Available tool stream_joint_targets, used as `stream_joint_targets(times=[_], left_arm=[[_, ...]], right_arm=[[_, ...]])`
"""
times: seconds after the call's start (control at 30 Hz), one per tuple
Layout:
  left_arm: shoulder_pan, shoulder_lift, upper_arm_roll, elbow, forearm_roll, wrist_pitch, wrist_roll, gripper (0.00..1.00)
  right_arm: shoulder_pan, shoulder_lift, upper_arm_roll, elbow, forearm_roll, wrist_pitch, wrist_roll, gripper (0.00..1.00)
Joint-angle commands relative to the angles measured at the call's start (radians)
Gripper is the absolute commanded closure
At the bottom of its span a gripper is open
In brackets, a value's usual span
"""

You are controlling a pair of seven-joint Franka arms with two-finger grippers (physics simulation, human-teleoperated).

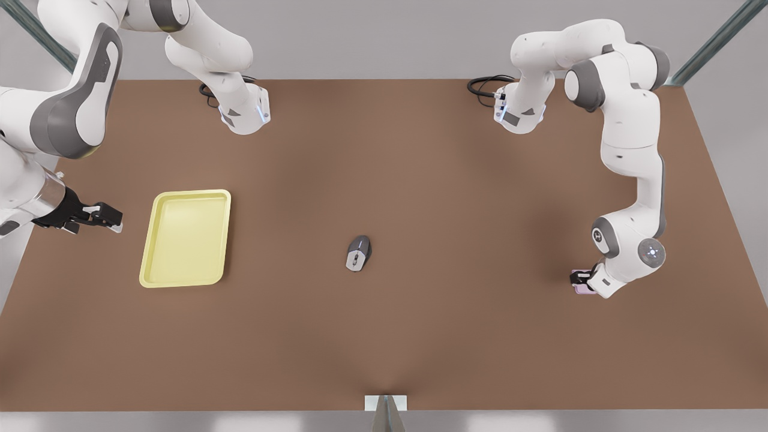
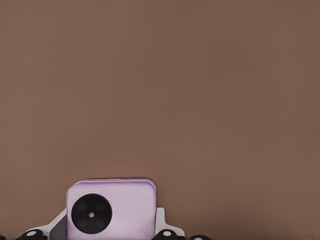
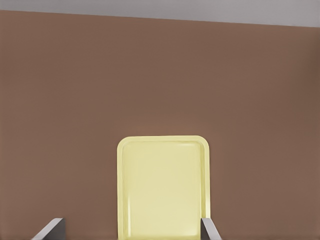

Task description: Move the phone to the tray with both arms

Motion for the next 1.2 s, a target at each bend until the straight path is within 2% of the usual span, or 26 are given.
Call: stream_joint_targets(times=[0.0, 0.2, 0.37, 0.5, 0.67, 0.83, 0.97, 1.17], left_arm=[[0.000, -0.002, 0.000, 0.001, -0.003, -0.002, 0.057, 0.22], [-0.109, -0.034, 0.003, 0.060, -0.003, -0.118, -0.055, 0.22], [-0.356, -0.081, 0.003, 0.060, -0.004, -0.196, -0.460, 0.22], [-0.551, -0.066, 0.003, 0.167, -0.003, -0.293, -0.785, 0.22], [-0.698, 0.072, 0.003, 0.405, 0.005, -0.373, -0.980, 0.22], [-0.810, 0.271, 0.003, 0.712, 0.019, -0.450, -1.138, 0.22], [-0.828, 0.307, -0.008, 0.732, 0.103, -0.430, -1.029, 0.23], [-0.828, 0.354, -0.008, 0.729, 0.117, -0.379, -0.929, 0.23]], right_arm=[[0.000, -0.001, 0.001, 0.000, 0.001, 0.000, -0.002, 0.00], [0.001, -0.001, 0.000, 0.000, 0.001, 0.000, -0.002, 0.00], [0.001, -0.001, 0.001, 0.000, 0.001, 0.000, -0.002, 0.00], [0.001, -0.001, 0.001, 0.000, 0.001, 0.000, -0.002, 0.00], [0.003, -0.001, 0.001, -0.001, 0.001, 0.000, -0.002, 0.00], [0.004, 0.000, 0.001, -0.001, 0.002, -0.002, -0.001, 0.00], [-0.002, 0.002, 0.003, -0.001, 0.002, 0.004, 0.001, 0.00], [0.001, 0.046, 0.001, 0.024, -0.002, 0.004, 0.016, 0.00]])
